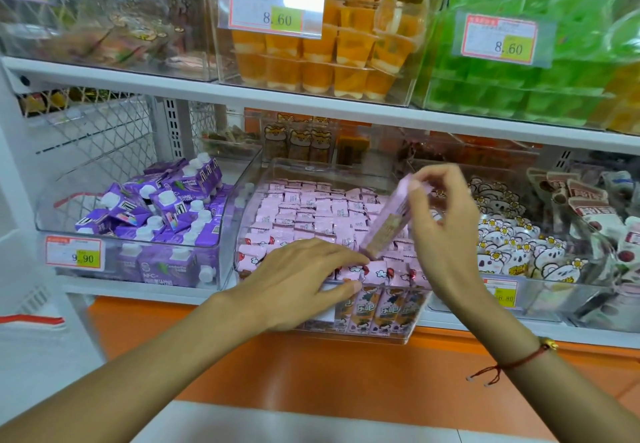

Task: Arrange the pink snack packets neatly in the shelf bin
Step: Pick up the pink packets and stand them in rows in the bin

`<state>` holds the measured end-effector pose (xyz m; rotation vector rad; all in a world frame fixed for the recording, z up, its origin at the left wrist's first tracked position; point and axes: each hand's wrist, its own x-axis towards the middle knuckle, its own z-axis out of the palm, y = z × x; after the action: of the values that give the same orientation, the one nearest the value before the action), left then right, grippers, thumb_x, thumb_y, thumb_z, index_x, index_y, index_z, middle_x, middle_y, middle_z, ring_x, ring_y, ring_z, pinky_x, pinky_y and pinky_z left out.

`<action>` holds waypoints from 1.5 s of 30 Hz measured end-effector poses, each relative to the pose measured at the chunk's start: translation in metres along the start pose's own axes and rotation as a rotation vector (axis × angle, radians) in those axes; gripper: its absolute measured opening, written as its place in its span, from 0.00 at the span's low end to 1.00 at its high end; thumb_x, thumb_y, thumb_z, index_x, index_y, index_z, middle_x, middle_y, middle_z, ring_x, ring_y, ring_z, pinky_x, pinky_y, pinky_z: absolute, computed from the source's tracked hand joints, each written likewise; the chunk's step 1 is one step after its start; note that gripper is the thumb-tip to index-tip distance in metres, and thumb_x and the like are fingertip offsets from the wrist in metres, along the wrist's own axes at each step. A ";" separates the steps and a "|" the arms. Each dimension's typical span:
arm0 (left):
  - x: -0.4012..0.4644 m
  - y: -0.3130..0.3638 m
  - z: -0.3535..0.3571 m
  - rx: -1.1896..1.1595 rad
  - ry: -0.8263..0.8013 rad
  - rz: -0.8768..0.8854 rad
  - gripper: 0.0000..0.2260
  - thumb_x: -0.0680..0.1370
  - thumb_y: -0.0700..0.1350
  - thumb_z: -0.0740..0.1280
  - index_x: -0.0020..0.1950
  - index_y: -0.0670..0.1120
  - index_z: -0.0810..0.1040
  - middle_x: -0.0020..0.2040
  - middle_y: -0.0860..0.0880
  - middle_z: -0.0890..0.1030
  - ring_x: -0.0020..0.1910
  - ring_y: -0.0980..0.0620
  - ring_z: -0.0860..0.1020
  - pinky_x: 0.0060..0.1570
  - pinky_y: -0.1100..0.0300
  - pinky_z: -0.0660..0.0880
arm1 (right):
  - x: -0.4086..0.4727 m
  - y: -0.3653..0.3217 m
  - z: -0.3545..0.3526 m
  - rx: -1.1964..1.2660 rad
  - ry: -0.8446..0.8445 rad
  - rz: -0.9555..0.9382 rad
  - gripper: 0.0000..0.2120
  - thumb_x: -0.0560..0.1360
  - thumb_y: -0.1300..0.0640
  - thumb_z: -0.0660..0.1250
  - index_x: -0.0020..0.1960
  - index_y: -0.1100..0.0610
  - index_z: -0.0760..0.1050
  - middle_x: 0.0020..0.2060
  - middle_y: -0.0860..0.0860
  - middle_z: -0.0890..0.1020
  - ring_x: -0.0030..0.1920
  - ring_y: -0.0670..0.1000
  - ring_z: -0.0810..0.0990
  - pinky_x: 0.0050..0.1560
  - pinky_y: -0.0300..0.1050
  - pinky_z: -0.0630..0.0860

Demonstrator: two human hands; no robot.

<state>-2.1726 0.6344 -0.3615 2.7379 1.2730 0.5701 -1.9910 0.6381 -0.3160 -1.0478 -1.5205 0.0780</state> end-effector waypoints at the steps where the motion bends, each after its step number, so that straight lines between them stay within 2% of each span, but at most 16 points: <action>1: 0.000 0.000 0.000 -0.026 0.003 -0.009 0.20 0.79 0.63 0.53 0.70 0.62 0.65 0.68 0.61 0.71 0.64 0.59 0.68 0.58 0.59 0.68 | 0.001 -0.005 -0.002 0.056 0.078 0.012 0.03 0.78 0.60 0.60 0.47 0.55 0.70 0.41 0.47 0.74 0.39 0.44 0.71 0.39 0.39 0.69; 5: -0.001 0.002 0.001 -0.279 0.197 -0.132 0.10 0.78 0.56 0.62 0.59 0.62 0.67 0.62 0.60 0.75 0.54 0.60 0.76 0.49 0.58 0.73 | 0.004 -0.013 -0.005 0.313 0.150 0.311 0.07 0.79 0.62 0.59 0.44 0.53 0.69 0.40 0.53 0.74 0.39 0.48 0.72 0.42 0.44 0.73; 8: 0.003 0.004 0.000 -0.415 0.432 -0.217 0.21 0.72 0.49 0.72 0.57 0.58 0.63 0.60 0.59 0.73 0.53 0.59 0.75 0.50 0.56 0.75 | 0.003 -0.012 -0.006 0.523 0.060 0.659 0.08 0.80 0.64 0.58 0.43 0.56 0.70 0.42 0.54 0.76 0.39 0.47 0.75 0.38 0.36 0.77; 11: 0.004 0.009 -0.005 -0.343 0.501 -0.089 0.26 0.71 0.46 0.74 0.64 0.58 0.65 0.60 0.60 0.69 0.58 0.62 0.69 0.51 0.60 0.75 | 0.001 -0.011 -0.003 0.598 -0.034 0.790 0.05 0.79 0.64 0.58 0.49 0.60 0.73 0.41 0.53 0.78 0.39 0.46 0.76 0.36 0.34 0.78; 13: 0.003 0.011 -0.007 -0.271 0.514 -0.043 0.20 0.74 0.45 0.71 0.63 0.57 0.70 0.59 0.59 0.72 0.55 0.62 0.71 0.48 0.66 0.73 | -0.001 -0.011 -0.001 0.668 -0.078 0.843 0.06 0.79 0.63 0.60 0.53 0.62 0.73 0.42 0.53 0.78 0.40 0.47 0.77 0.38 0.35 0.79; 15: 0.003 0.012 -0.009 -0.348 0.526 -0.050 0.14 0.76 0.45 0.69 0.60 0.57 0.73 0.58 0.58 0.75 0.54 0.63 0.72 0.49 0.73 0.69 | 0.000 -0.012 -0.001 0.727 -0.113 0.863 0.07 0.79 0.59 0.61 0.54 0.61 0.75 0.43 0.53 0.77 0.40 0.46 0.78 0.38 0.35 0.78; 17: 0.007 0.012 -0.013 -0.726 0.476 -0.145 0.11 0.77 0.45 0.67 0.58 0.56 0.75 0.55 0.57 0.80 0.53 0.62 0.77 0.50 0.71 0.73 | 0.002 -0.012 -0.004 0.771 -0.193 0.843 0.11 0.79 0.52 0.62 0.53 0.58 0.76 0.42 0.51 0.77 0.39 0.46 0.79 0.38 0.36 0.78; 20: 0.012 0.013 -0.022 -1.448 0.289 -0.454 0.09 0.78 0.45 0.65 0.57 0.50 0.79 0.42 0.49 0.83 0.38 0.56 0.81 0.40 0.64 0.79 | 0.005 -0.012 -0.006 0.682 -0.357 0.802 0.17 0.76 0.44 0.64 0.58 0.55 0.75 0.47 0.48 0.80 0.42 0.47 0.79 0.41 0.38 0.76; 23: 0.010 0.012 -0.024 -1.703 0.110 -0.538 0.09 0.78 0.47 0.63 0.54 0.48 0.81 0.48 0.44 0.85 0.42 0.53 0.84 0.36 0.64 0.79 | 0.002 -0.009 -0.003 0.580 -0.440 0.739 0.06 0.77 0.51 0.66 0.50 0.52 0.79 0.43 0.46 0.83 0.42 0.46 0.78 0.40 0.37 0.74; 28: 0.013 0.011 -0.025 -1.636 0.145 -0.573 0.14 0.79 0.55 0.60 0.54 0.47 0.77 0.49 0.44 0.84 0.47 0.51 0.84 0.42 0.58 0.82 | 0.003 -0.004 -0.002 0.651 -0.339 0.769 0.06 0.75 0.55 0.68 0.48 0.57 0.80 0.39 0.50 0.84 0.37 0.45 0.79 0.39 0.33 0.79; 31: 0.014 0.013 -0.025 -1.532 0.248 -0.584 0.09 0.76 0.47 0.68 0.54 0.46 0.78 0.53 0.42 0.82 0.49 0.48 0.83 0.44 0.58 0.81 | 0.004 -0.001 -0.004 0.718 -0.315 0.809 0.07 0.74 0.56 0.69 0.48 0.59 0.79 0.38 0.51 0.84 0.38 0.46 0.82 0.43 0.35 0.80; 33: 0.012 0.013 -0.025 -1.447 0.341 -0.568 0.13 0.75 0.45 0.70 0.58 0.47 0.75 0.52 0.44 0.83 0.50 0.47 0.83 0.45 0.61 0.81 | 0.003 -0.001 -0.006 0.642 -0.330 0.795 0.09 0.73 0.54 0.70 0.51 0.58 0.79 0.44 0.51 0.84 0.45 0.48 0.82 0.46 0.38 0.80; 36: 0.009 0.015 -0.029 -1.143 0.504 -0.420 0.12 0.75 0.47 0.69 0.56 0.53 0.73 0.51 0.54 0.82 0.49 0.60 0.81 0.45 0.70 0.77 | 0.002 0.003 -0.011 0.111 -0.356 0.465 0.24 0.71 0.48 0.71 0.65 0.48 0.70 0.60 0.45 0.75 0.60 0.44 0.73 0.56 0.39 0.69; 39: 0.008 0.018 -0.029 -0.974 0.598 -0.258 0.12 0.75 0.45 0.70 0.56 0.52 0.73 0.51 0.56 0.81 0.50 0.65 0.79 0.45 0.69 0.76 | -0.003 -0.004 -0.012 -0.119 -0.444 0.012 0.27 0.73 0.49 0.70 0.69 0.43 0.65 0.62 0.41 0.70 0.66 0.43 0.63 0.64 0.42 0.61; 42: 0.008 0.018 -0.025 -0.903 0.578 -0.161 0.13 0.74 0.46 0.70 0.57 0.53 0.73 0.55 0.58 0.80 0.56 0.64 0.77 0.52 0.71 0.73 | -0.007 -0.001 -0.005 -0.256 -0.496 -0.181 0.20 0.75 0.52 0.68 0.66 0.49 0.71 0.57 0.45 0.76 0.60 0.47 0.68 0.60 0.48 0.67; 45: 0.008 0.011 -0.017 -0.754 0.523 -0.171 0.20 0.74 0.49 0.70 0.64 0.54 0.70 0.62 0.61 0.75 0.62 0.65 0.72 0.60 0.71 0.68 | -0.003 0.005 -0.006 -0.265 -0.393 -0.130 0.15 0.74 0.53 0.69 0.59 0.53 0.72 0.50 0.46 0.78 0.50 0.47 0.75 0.48 0.44 0.72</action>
<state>-2.1659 0.6322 -0.3413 1.8962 1.0384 1.4525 -1.9839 0.6363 -0.3201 -1.1870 -1.9929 -0.0097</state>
